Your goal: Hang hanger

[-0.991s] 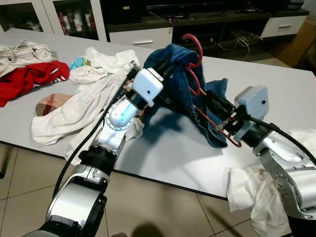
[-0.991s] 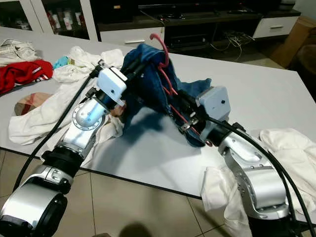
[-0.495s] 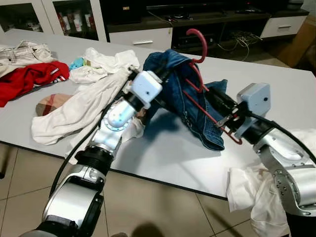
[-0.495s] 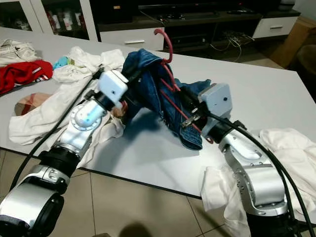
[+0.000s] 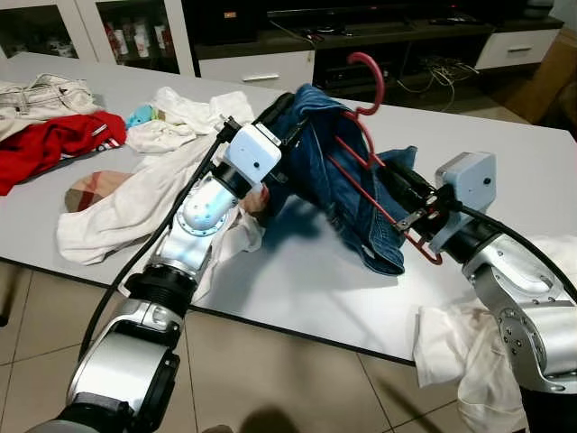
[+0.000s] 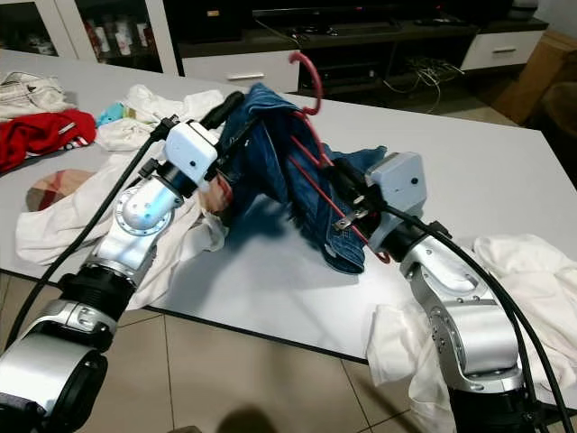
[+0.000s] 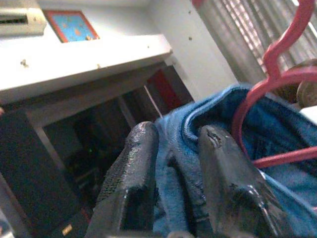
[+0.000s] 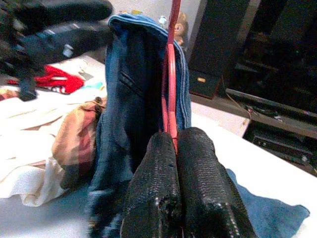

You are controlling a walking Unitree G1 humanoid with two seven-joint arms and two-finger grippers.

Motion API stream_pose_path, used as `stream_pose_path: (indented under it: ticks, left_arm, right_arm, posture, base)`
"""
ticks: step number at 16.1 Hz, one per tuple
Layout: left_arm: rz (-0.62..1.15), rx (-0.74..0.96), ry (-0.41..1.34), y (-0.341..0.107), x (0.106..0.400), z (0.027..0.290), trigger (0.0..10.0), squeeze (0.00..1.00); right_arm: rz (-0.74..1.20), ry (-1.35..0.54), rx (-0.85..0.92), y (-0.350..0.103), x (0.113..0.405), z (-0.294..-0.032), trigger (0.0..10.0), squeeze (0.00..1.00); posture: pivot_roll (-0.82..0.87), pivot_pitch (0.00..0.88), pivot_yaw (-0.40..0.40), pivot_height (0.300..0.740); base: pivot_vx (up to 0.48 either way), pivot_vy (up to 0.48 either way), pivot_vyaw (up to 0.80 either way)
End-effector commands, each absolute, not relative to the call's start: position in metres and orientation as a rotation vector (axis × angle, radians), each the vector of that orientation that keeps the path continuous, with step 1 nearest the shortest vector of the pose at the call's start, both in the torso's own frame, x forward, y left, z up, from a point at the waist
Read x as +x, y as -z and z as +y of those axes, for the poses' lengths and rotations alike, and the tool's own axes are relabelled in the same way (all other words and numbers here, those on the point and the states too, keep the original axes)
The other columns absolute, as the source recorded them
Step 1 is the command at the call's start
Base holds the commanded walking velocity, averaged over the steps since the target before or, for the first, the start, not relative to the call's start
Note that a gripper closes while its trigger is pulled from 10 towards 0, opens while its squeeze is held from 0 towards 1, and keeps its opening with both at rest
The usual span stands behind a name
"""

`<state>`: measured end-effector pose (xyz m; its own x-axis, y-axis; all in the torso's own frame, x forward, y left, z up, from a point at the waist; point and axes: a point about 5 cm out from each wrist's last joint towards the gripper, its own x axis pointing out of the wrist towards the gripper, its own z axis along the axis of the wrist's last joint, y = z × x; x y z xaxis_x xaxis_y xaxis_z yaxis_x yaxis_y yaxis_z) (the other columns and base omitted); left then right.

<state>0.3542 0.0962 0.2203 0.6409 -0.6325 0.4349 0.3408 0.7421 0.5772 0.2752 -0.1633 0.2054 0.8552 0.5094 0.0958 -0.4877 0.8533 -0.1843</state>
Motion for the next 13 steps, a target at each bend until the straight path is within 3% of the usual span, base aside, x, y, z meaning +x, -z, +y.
stream_pose_path:
  ticks: [1,2,3,4,7,11,12,13]
  left_arm:
    - [-0.688,0.494,0.597,-0.224,0.352,0.095,10.0,1.0]
    - [-0.685,0.48,0.596,-0.223,0.352,0.095,10.0,1.0]
    - [-0.657,0.417,0.638,-0.221,0.351,0.093,10.0,0.0]
    - [-0.583,0.278,0.783,-0.214,0.346,0.088,10.0,0.0]
    - [-0.428,0.232,1.046,-0.194,0.331,0.088,10.0,0.0]
    - [-0.423,0.319,1.039,-0.197,0.331,0.109,10.0,0.0]
    - [-0.421,0.348,1.039,-0.2,0.331,0.118,10.0,0.02]
    - [-0.41,0.384,1.051,-0.202,0.33,0.124,10.0,0.18]
  right_arm:
    - [-0.185,-0.514,-0.159,-0.213,0.276,-0.165,10.0,0.0]
    - [-0.185,-0.511,-0.158,-0.212,0.276,-0.165,10.0,0.0]
    - [-0.187,-0.501,-0.157,-0.212,0.277,-0.166,10.0,0.0]
    - [-0.188,-0.484,-0.155,-0.212,0.279,-0.167,10.0,0.0]
    - [-0.182,-0.475,-0.157,-0.211,0.279,-0.17,10.0,0.0]
    - [-0.177,-0.467,-0.181,-0.205,0.277,-0.176,10.0,0.0]
    - [-0.184,-0.476,-0.192,-0.204,0.275,-0.179,10.0,0.0]
    - [-0.193,-0.49,-0.201,-0.204,0.273,-0.181,10.0,0.0]
  posture:
    - [-0.08,0.0,-0.02,0.74]
    - [-0.08,0.0,-0.02,0.74]
    - [-0.08,0.0,-0.018,0.74]
    - [-0.08,0.0,-0.02,0.74]
    - [-0.08,0.0,-0.02,0.74]
    - [-0.08,0.0,-0.024,0.74]
    - [-0.07,0.0,-0.024,0.74]
    - [-0.07,0.0,-0.024,0.74]
  base:
    - [0.0,0.0,0.0]
    - [0.0,0.0,0.0]
    - [0.0,0.0,0.0]
    - [0.0,0.0,0.0]
    - [0.0,0.0,0.0]
    - [0.0,0.0,0.0]
    - [0.0,0.0,0.0]
    - [0.0,0.0,0.0]
